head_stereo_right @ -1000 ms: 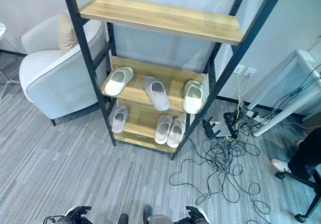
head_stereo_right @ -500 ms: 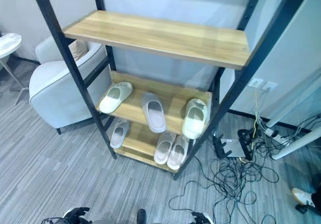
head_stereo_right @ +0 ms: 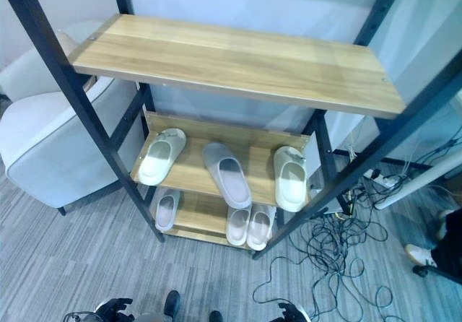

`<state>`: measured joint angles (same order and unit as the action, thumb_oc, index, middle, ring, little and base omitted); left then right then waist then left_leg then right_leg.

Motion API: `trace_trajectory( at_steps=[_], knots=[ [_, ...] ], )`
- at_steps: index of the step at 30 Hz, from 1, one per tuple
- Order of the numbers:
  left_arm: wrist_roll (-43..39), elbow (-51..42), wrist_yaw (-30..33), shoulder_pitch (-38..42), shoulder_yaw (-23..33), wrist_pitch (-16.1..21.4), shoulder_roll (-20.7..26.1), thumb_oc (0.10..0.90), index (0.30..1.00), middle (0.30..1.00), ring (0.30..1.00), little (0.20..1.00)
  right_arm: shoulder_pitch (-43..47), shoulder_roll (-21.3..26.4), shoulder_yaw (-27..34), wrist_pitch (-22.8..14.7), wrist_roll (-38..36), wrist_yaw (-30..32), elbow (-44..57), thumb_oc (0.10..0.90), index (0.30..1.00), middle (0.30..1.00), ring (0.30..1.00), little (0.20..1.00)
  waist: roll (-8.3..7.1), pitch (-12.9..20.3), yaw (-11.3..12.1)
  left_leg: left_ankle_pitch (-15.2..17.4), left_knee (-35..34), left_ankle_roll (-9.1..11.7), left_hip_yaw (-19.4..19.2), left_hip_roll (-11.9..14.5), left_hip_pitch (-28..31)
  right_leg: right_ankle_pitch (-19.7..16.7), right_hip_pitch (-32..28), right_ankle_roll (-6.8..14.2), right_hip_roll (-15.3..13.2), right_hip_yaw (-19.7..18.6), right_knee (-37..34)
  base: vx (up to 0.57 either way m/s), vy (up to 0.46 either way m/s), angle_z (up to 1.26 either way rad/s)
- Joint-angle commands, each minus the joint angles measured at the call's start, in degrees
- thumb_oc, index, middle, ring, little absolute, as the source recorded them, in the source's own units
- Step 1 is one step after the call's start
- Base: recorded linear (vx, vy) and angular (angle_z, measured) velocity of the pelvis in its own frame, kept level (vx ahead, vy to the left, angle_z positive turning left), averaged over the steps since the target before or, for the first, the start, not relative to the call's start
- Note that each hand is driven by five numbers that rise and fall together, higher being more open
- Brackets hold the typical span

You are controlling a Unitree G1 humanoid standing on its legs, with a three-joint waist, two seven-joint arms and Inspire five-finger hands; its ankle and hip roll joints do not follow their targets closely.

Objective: Arrange the slippers neatly on the shoe rack.

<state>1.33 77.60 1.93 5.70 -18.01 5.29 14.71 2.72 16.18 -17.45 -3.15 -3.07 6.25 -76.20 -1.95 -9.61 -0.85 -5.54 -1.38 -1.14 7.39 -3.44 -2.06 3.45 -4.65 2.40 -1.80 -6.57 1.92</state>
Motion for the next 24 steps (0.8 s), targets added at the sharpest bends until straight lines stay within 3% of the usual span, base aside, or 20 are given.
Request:
trace_trajectory(
  at_steps=[1, 2, 4, 5, 6, 10, 11, 13, 16, 17, 20, 23, 24],
  knots=[
    [0.51, 0.14, -0.23, -0.24, -0.78, 1.60, -0.59, 0.800, 0.900, 0.900, 0.900, 0.900, 0.72, 1.38, 0.05, -0.29, 1.02, -0.12, 0.13, 0.800, 0.900, 0.900, 0.900, 0.900, -0.95, 2.42, 2.17, 8.62, 8.20, 1.39, -0.46, 0.46, -4.68, -0.47, 6.63, 4.26, -3.66, 0.75, 3.97, -0.04, 0.198, -0.48],
    [0.15, 0.16, -0.19, -0.53, -0.33, 1.66, -0.20, 0.800, 0.900, 0.900, 0.900, 0.900, 1.36, 1.13, -0.62, -0.57, 1.58, -0.08, 0.70, 0.800, 0.900, 0.900, 0.900, 0.900, -0.49, 2.34, 2.87, 8.92, 7.98, 1.07, -1.69, 0.36, -4.13, -0.97, 7.85, 4.43, -4.69, 3.55, 5.16, -0.04, 0.198, -0.61],
    [0.07, 0.23, -0.12, -0.80, -0.15, 1.69, -0.01, 0.800, 0.900, 0.900, 0.900, 0.900, 1.56, 1.07, -0.85, -0.73, 1.77, -0.06, 0.94, 0.800, 0.900, 0.900, 0.900, 0.900, -0.25, 2.34, 3.24, 8.95, 7.92, 0.90, -2.00, 0.14, -3.90, -0.92, 8.20, 4.25, -4.78, 5.59, 5.97, -0.01, 0.191, -0.81],
    [0.54, 0.74, -0.35, -1.36, 0.16, 1.63, 0.43, 0.800, 0.900, 0.900, 0.900, 0.900, 1.28, 0.88, -1.03, -1.04, 1.53, -0.26, 0.83, 0.800, 0.900, 0.900, 0.900, 0.900, -0.39, 3.01, 3.18, 8.62, 6.64, 0.33, -1.80, -0.98, -2.98, -0.19, 7.37, 3.47, -2.53, 6.00, 6.39, 0.03, 0.180, -0.46],
    [0.54, 0.73, -0.35, -1.39, 0.17, 1.63, 0.44, 0.800, 0.900, 0.900, 0.900, 0.900, 1.26, 0.87, -1.05, -1.05, 1.53, -0.26, 0.83, 0.800, 0.900, 0.900, 0.900, 0.900, -0.41, 2.90, 3.17, 8.65, 6.58, 0.33, -1.79, -1.00, -2.80, -0.09, 7.24, 3.47, -2.55, 6.00, 6.46, 0.06, 0.163, -0.09],
    [0.23, 0.98, -0.65, -2.08, 1.18, 1.41, 0.62, 0.800, 0.900, 0.900, 0.900, 0.900, 0.78, 0.77, -1.36, -1.14, 0.98, -0.24, 0.32, 0.800, 0.900, 0.900, 0.900, 0.900, -0.75, 3.89, 3.21, 7.90, 3.04, 0.06, -2.57, -2.63, -0.13, 1.52, 5.76, 1.98, 3.23, 6.74, 4.73, 0.08, 0.111, -0.01],
    [0.89, 1.11, -1.00, -1.68, 0.60, 1.68, 0.50, 0.800, 0.900, 0.900, 0.900, 0.900, 0.27, 0.73, -1.03, -1.52, 0.15, -0.17, 0.29, 0.800, 0.900, 0.900, 0.900, 0.900, -0.92, 3.82, 2.31, 7.62, 2.85, 0.25, -1.45, -3.65, 0.26, 1.84, 5.99, 0.55, 5.71, 4.84, 3.55, 0.11, 0.088, -0.04],
    [1.32, 1.10, -1.16, -1.46, 0.29, 1.64, 0.20, 0.800, 0.900, 0.900, 0.900, 0.900, -0.15, 0.97, -0.95, -1.41, -0.13, -0.21, -0.02, 0.800, 0.900, 0.900, 0.900, 0.900, -1.06, 3.30, 1.66, 7.93, 3.68, 0.74, -0.80, -4.33, 0.47, 1.03, 5.89, -0.02, 6.87, 2.64, 2.92, 0.07, 0.058, 0.39],
    [1.67, 1.05, -1.23, -1.16, -0.18, 1.70, -0.23, 0.800, 0.900, 0.900, 0.900, 0.900, -0.91, 1.29, -0.53, -1.46, -0.16, 0.10, -0.11, 0.800, 0.900, 0.900, 0.900, 0.900, -1.20, 2.49, 1.01, 9.25, 7.82, 2.23, -0.76, -5.05, -0.40, 0.23, 5.05, -0.43, 6.23, 2.93, 1.41, 0.00, 0.028, 0.76],
    [1.53, 0.57, -1.25, -0.87, -0.60, 1.74, -0.50, 0.800, 0.900, 0.900, 0.900, 0.900, -0.86, 1.59, -0.37, -1.46, -1.05, 0.16, 0.18, 0.800, 0.900, 0.900, 0.900, 0.900, -1.51, 1.04, 0.83, 9.15, 14.82, 3.86, -2.48, -4.51, -4.11, 0.08, 4.22, -0.95, 5.45, 3.14, 0.86, -0.03, 0.027, 0.56],
    [1.45, 0.56, -1.07, -1.07, -1.01, 1.46, -0.96, 0.800, 0.900, 0.900, 0.900, 0.900, -0.21, 2.00, -0.87, -1.17, -1.16, 0.30, 0.24, 0.800, 0.900, 0.900, 0.900, 0.900, -1.56, 0.65, 1.17, 9.94, 19.97, 3.17, -3.13, -3.59, -7.37, 0.39, 3.21, -1.38, 4.67, 3.24, 0.52, 0.01, 0.052, 0.26],
    [1.51, 0.62, -0.97, -1.16, -1.30, 1.34, -1.03, 0.800, 0.900, 0.900, 0.900, 0.900, -0.32, 2.22, -1.07, -1.14, -0.88, 0.19, 0.45, 0.800, 0.900, 0.900, 0.900, 0.900, -1.77, 0.67, 1.45, 10.78, 18.32, 2.33, -4.11, -1.21, -7.87, 1.30, 2.76, -1.05, 3.89, 3.56, 0.53, 0.08, 0.098, -0.07],
    [1.50, 0.50, -0.94, -1.08, -1.63, 1.27, -1.18, 0.800, 0.900, 0.900, 0.900, 0.900, -0.10, 2.36, -0.86, -1.11, -0.84, 0.32, 0.72, 0.800, 0.900, 0.900, 0.900, 0.900, -1.61, 1.10, 1.56, 9.70, 14.94, 2.28, -2.54, 0.28, -7.56, 1.58, 3.01, -0.64, 3.89, 3.29, 0.38, 0.10, 0.113, -0.05]
  ],
)
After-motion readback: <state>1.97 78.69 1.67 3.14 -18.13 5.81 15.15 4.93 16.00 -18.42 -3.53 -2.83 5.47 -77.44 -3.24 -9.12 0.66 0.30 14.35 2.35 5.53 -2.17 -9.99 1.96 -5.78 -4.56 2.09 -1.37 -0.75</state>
